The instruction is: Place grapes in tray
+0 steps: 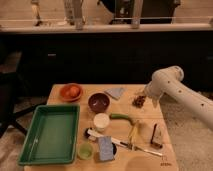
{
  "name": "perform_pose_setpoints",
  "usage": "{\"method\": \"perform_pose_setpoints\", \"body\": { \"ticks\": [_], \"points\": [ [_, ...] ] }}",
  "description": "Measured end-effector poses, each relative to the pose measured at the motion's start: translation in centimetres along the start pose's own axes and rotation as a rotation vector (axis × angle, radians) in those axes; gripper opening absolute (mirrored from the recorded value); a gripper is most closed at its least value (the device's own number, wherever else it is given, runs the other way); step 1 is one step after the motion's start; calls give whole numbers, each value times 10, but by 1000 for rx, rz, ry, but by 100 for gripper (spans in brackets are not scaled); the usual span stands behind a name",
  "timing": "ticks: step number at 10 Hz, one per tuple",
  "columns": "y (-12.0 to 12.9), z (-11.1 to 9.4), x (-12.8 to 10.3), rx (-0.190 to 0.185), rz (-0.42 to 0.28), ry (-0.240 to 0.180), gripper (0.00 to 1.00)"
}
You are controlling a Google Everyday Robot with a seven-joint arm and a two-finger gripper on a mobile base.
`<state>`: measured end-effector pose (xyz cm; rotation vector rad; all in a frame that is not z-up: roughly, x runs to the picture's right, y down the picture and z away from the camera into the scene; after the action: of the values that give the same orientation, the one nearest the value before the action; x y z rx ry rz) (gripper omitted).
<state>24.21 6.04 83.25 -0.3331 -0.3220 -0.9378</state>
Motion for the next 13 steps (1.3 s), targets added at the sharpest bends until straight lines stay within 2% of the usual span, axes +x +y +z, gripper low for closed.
{"method": "perform_pose_setpoints", "body": {
  "ticks": [2, 7, 13],
  "points": [
    [-10, 15, 7, -12, -23, -15, 79],
    [-12, 63, 31, -77, -41, -62, 79],
    [0, 99, 46, -129, -23, -118, 79]
  ]
}}
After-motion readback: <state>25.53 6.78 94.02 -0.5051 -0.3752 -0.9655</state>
